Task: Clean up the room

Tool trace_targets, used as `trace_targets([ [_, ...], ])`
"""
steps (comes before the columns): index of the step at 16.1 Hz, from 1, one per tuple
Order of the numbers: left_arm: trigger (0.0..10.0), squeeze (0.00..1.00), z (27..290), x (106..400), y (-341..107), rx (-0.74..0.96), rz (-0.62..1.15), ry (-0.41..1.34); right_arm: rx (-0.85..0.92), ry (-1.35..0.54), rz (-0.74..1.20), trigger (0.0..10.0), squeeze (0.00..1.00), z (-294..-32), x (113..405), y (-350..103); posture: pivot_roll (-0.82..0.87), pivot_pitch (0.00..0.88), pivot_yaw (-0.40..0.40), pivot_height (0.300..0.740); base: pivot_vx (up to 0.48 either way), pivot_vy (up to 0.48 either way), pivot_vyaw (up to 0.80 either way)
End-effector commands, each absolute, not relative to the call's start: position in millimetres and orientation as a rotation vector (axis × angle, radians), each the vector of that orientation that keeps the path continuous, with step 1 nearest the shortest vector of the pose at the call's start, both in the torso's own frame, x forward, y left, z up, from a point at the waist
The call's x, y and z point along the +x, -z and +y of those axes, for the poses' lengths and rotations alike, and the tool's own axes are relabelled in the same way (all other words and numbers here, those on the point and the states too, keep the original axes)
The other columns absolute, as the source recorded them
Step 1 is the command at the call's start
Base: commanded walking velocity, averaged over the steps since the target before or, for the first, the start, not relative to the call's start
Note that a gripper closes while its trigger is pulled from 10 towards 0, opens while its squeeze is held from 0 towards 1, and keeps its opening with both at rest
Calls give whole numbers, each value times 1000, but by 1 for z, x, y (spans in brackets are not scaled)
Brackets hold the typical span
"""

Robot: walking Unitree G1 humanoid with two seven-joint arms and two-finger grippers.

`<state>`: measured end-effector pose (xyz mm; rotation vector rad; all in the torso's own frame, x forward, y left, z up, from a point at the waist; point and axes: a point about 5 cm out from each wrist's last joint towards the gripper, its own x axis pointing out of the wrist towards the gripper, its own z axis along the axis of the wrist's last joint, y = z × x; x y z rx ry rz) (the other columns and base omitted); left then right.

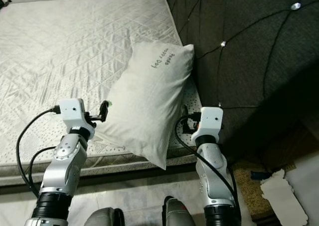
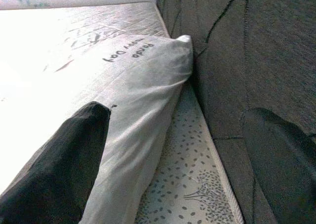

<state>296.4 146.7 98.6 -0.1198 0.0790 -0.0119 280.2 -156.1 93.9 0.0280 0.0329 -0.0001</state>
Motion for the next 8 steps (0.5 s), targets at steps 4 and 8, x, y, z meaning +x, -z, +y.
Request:
trace_targets([
  [4, 10000, 0, 152, 295, -99, -121, 69, -25, 33, -16, 16, 10000, 0, -155, 282, -99, -65, 174, 34, 705, 0, 0, 0],
  [8, 10000, 0, 153, 297, -100, -109, 58, -46, 31, -23, 17, 10000, 0, -154, 283, -99, -67, 179, 34, 665, 0, 0, 0],
])
